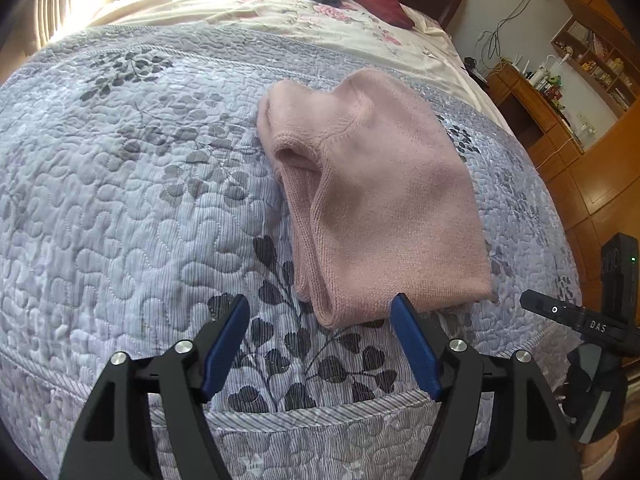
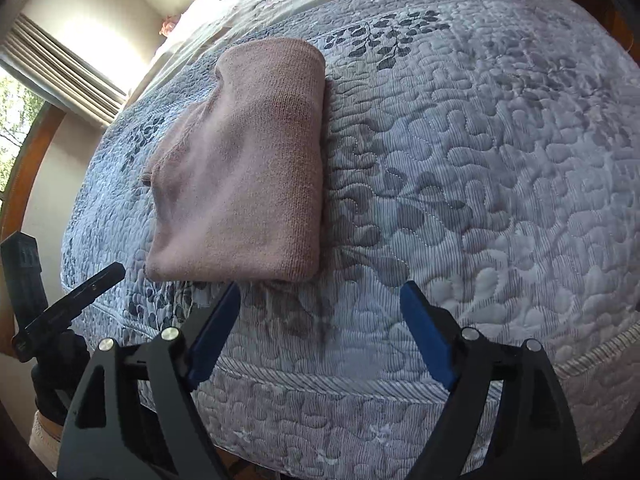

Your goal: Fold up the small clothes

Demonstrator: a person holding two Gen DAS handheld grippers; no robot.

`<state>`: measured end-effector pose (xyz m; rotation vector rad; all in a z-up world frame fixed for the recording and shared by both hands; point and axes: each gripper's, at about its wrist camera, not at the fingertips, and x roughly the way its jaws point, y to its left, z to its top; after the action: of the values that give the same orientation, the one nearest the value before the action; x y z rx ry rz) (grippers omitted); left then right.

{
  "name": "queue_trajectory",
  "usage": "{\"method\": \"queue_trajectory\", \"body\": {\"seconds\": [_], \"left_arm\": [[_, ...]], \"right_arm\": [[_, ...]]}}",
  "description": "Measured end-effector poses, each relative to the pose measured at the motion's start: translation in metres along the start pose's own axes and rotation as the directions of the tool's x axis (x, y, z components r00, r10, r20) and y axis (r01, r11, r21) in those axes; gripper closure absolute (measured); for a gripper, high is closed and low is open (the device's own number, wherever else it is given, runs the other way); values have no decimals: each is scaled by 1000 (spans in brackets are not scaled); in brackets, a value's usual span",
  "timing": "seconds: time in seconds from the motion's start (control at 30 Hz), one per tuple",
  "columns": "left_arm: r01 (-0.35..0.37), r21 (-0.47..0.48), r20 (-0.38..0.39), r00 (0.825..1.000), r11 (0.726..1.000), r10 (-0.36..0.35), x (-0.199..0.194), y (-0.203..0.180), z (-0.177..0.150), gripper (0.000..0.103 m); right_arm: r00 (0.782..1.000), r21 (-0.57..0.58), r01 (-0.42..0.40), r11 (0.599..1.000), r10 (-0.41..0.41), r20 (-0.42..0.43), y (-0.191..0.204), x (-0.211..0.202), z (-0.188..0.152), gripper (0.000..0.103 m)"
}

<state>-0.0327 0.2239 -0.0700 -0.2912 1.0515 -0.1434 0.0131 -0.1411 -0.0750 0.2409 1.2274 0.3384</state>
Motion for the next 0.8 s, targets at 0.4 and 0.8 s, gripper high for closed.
{"method": "queue_trajectory", "body": {"seconds": [0.4, 0.8], "left_arm": [[-82, -21, 10, 997, 996, 82, -41, -14, -19, 27], [-139, 1, 31, 990, 990, 139, -75, -30, -36, 23]], "right_arm": [[985, -87, 165, 982, -160, 68, 50, -39, -20, 12], [974, -131, 217, 967, -207, 88, 82, -61, -40, 8]]}}
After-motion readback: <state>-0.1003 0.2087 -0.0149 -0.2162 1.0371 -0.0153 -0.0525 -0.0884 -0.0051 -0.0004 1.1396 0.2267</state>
